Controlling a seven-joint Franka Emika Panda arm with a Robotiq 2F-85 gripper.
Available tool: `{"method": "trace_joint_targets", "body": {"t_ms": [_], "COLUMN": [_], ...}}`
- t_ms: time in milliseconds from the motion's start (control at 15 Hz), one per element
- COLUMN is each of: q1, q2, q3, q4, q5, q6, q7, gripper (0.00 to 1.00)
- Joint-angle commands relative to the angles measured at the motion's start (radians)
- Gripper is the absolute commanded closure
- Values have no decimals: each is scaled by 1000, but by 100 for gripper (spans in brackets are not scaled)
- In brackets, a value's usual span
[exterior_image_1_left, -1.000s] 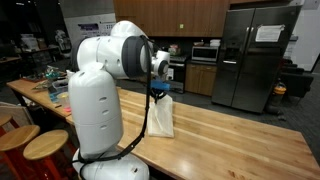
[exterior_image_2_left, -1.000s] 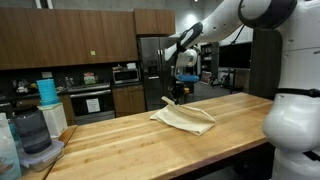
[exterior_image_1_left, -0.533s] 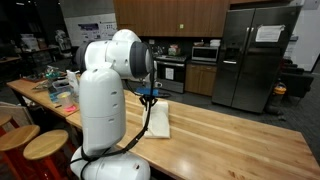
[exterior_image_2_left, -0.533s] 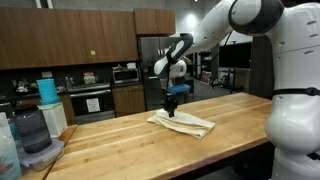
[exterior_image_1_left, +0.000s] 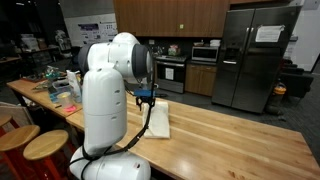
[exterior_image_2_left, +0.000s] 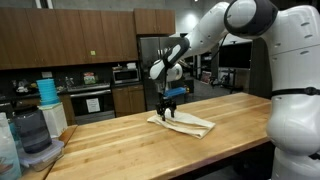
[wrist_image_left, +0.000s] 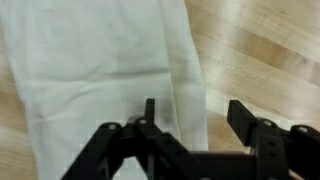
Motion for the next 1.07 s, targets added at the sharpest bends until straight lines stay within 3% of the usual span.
{"method": "trace_joint_targets", "body": {"t_ms": [0,333,1000], "q1": [14,24,-13], "q2": [-50,-20,115], "q3": [1,-12,-22], "q4": [-25,3,83], "q5": [-48,-178,-44], "q6": [79,157,319], "q7": [57,139,109], "gripper": [0,0,0]}}
